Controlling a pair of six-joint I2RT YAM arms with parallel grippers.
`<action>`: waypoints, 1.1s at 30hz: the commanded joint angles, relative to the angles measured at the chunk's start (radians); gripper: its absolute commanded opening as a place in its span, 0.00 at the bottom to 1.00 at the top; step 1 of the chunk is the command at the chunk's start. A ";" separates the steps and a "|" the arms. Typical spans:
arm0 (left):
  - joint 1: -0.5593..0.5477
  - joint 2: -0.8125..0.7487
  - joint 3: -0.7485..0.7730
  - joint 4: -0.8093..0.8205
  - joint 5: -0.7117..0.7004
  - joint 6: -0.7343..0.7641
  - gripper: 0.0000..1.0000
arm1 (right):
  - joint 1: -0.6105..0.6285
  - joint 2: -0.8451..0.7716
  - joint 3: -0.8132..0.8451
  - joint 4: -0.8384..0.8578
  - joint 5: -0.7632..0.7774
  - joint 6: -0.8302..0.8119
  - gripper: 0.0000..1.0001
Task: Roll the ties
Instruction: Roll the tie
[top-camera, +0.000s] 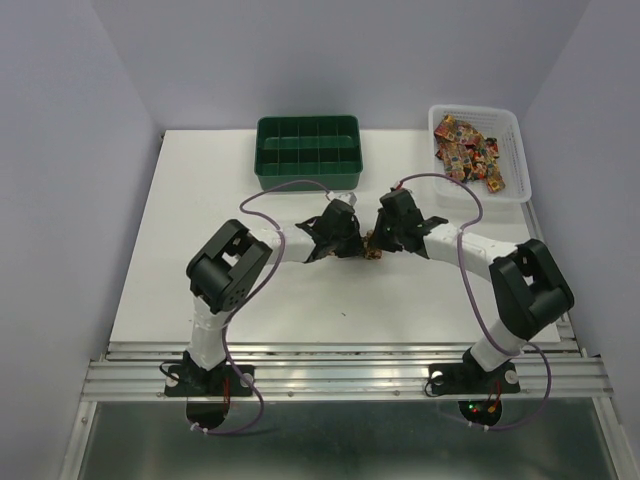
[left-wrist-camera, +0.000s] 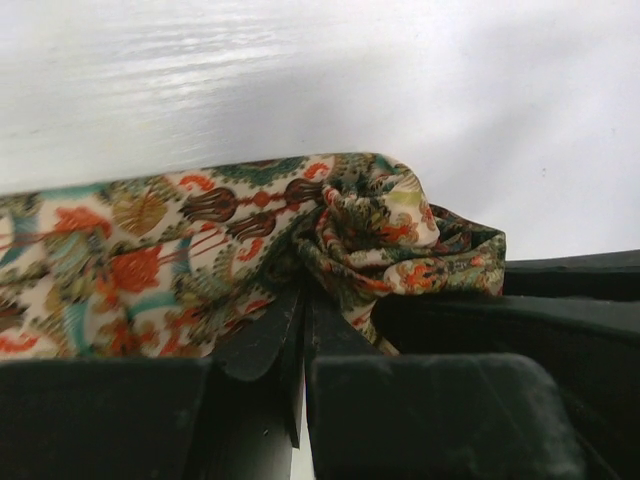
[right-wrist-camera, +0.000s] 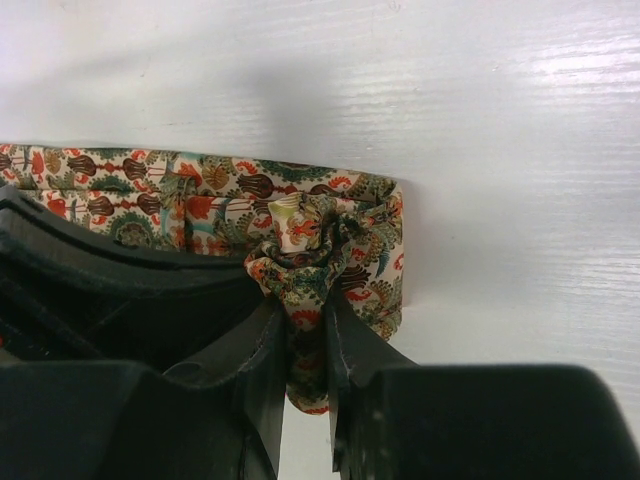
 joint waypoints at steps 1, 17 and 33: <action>-0.013 -0.129 -0.016 -0.088 -0.085 0.016 0.12 | 0.025 0.032 0.052 -0.050 0.084 0.038 0.01; 0.069 -0.304 -0.175 -0.099 -0.163 0.044 0.15 | 0.025 0.062 0.077 -0.053 0.075 0.044 0.01; 0.180 -0.211 -0.212 -0.027 -0.134 0.050 0.11 | 0.025 0.121 0.126 -0.082 0.061 0.083 0.02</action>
